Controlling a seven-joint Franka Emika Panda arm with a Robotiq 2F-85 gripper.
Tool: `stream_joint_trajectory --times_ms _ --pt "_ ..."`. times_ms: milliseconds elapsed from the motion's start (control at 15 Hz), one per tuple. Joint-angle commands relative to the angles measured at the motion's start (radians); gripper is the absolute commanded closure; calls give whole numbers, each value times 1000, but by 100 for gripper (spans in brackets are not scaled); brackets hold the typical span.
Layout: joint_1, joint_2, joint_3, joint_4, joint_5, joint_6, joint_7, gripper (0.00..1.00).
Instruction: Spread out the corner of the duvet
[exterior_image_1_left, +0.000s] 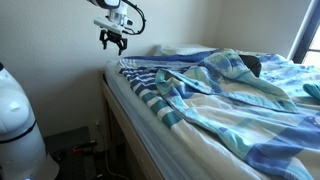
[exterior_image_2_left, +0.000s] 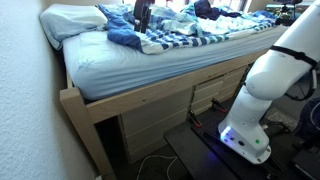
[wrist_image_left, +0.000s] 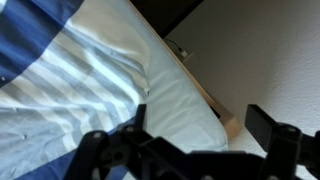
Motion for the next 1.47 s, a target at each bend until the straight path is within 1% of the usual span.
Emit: stream_joint_trajectory --times_ms 0,267,533,1067,1400 --pt "-5 -27 4 50 -28 -27 12 0" --pt "-9 -35 6 105 -72 -22 18 0" --pt "-28 -44 0 134 -145 -9 48 0" --pt "-91 -84 -10 156 -290 1 193 0" --pt "-131 -122 -16 143 -365 5 291 0"
